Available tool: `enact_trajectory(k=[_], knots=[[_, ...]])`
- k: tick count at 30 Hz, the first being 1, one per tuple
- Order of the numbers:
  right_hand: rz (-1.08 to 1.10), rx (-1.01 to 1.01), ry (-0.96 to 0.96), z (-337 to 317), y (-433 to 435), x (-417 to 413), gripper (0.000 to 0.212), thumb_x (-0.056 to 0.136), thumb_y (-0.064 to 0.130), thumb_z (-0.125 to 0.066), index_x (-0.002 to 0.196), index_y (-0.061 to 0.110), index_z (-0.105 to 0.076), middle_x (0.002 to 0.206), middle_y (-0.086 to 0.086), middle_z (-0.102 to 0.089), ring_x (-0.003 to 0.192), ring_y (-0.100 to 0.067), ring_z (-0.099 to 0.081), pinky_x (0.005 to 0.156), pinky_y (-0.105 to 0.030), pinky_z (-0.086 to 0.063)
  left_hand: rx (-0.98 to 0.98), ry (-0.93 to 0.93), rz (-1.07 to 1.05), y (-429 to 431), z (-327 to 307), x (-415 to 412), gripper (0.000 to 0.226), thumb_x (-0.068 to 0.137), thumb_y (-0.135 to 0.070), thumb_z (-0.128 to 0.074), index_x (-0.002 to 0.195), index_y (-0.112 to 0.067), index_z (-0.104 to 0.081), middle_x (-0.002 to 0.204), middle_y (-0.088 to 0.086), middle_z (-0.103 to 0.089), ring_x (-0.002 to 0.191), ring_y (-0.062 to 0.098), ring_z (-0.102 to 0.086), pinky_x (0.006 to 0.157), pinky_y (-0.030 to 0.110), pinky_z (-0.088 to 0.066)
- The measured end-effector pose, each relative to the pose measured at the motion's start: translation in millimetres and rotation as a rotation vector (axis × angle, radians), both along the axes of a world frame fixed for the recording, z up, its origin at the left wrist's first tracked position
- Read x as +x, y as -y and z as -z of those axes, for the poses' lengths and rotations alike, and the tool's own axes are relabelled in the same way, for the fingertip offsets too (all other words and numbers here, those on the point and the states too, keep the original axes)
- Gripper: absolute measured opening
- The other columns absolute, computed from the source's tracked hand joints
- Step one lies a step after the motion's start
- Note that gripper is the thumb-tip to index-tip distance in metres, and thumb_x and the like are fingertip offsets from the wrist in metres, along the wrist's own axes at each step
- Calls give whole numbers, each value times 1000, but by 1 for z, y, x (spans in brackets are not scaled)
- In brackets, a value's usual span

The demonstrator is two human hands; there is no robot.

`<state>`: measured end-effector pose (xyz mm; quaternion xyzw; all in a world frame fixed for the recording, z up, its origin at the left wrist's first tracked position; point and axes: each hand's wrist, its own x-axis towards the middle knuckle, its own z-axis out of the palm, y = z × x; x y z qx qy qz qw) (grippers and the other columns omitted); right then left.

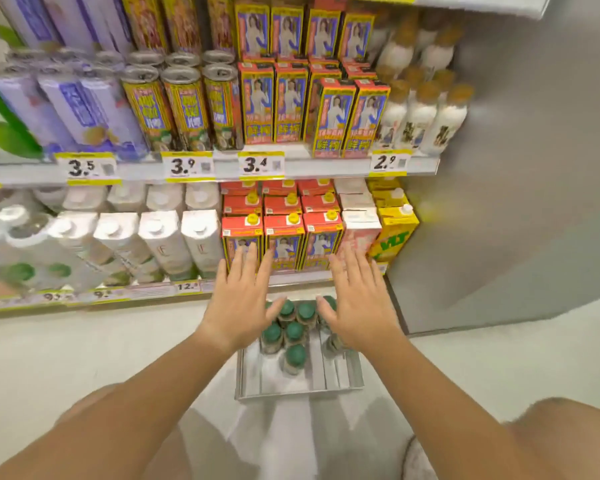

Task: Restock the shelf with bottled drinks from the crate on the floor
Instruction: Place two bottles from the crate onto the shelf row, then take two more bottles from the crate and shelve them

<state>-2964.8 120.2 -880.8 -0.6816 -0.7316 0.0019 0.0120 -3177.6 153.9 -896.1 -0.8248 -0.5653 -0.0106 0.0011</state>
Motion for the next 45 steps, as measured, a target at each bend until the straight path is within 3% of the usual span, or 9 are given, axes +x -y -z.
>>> enact_trajectory(k=[4, 8, 12, 15, 18, 22, 28, 35, 45], knots=[[34, -135, -67, 67, 29, -12, 82, 87, 59, -34, 152, 10, -35, 158, -20, -34, 148, -35, -27, 119, -50, -25, -211, 41, -56, 28, 71, -10, 90, 89, -67, -23, 153, -5, -35, 156, 24, -37, 141, 42, -40, 108, 55, -40], [90, -260, -249, 116, 55, -23, 80, 91, 58, -35, 157, 14, -20, 164, -10, -20, 153, -27, -12, 123, -41, -12, -414, 223, -128, 58, 119, -6, 96, 87, -72, -19, 159, -8, -12, 165, 16, -17, 150, 32, -22, 120, 40, -29], [168, -393, -367, 152, 69, -24, 76, 97, 53, -41, 157, 16, -14, 166, -5, -14, 154, -21, -4, 122, -34, -8, -634, 502, -305, 70, 149, 7, 83, 98, -43, -54, 157, -7, -9, 160, 9, -19, 149, 24, -23, 121, 33, -23], [247, -499, -517, 175, 68, -24, 65, 96, 45, -48, 150, 15, -28, 154, -6, -34, 146, -24, -25, 115, -36, -29, -769, 707, -587, 59, 171, 15, 66, 87, -18, -68, 141, -6, -32, 140, 13, -42, 129, 30, -47, 104, 39, -45], [290, -664, -608, 197, 58, -21, 56, 87, 37, -60, 136, 17, -43, 130, -3, -54, 123, -24, -51, 100, -36, -45, -833, 720, -706, 42, 186, 21, 68, 83, -8, -72, 140, -3, -35, 136, 13, -49, 122, 30, -51, 88, 30, -42], [339, -738, -843, 224, 43, -18, 61, 74, 22, -75, 130, 27, -50, 118, 7, -63, 107, -13, -59, 88, -25, -47, -794, 763, -717, 29, 207, 23, 74, 80, -9, -79, 142, -4, -40, 131, 9, -56, 122, 28, -54, 86, 23, -38], [379, -603, -994, 253, 28, -20, 51, 68, 8, -83, 109, 28, -59, 98, 10, -69, 85, 0, -63, 65, -5, -45, -646, 997, -708, 24, 238, 25, 47, 70, -21, -91, 104, -22, -58, 96, -12, -68, 85, 0, -62, 62, 13, -42], [377, -505, -1129, 232, 38, -21, 40, 70, 25, -86, 106, 29, -70, 97, 16, -75, 93, 1, -66, 80, -16, -51, -508, 1107, -619, 29, 231, 25, 28, 72, -16, -88, 92, -28, -71, 85, -16, -76, 81, 2, -69, 69, 16, -53], [348, -288, -1254, 62, 21, -12, 39, 73, 0, -79, 103, 22, -69, 96, 5, -77, 93, -12, -73, 87, -30, -57, -379, 1112, -318, 18, 80, -7, 35, 71, -18, -87, 95, -36, -69, 90, -14, -70, 86, -3, -63, 74, 13, -46]])
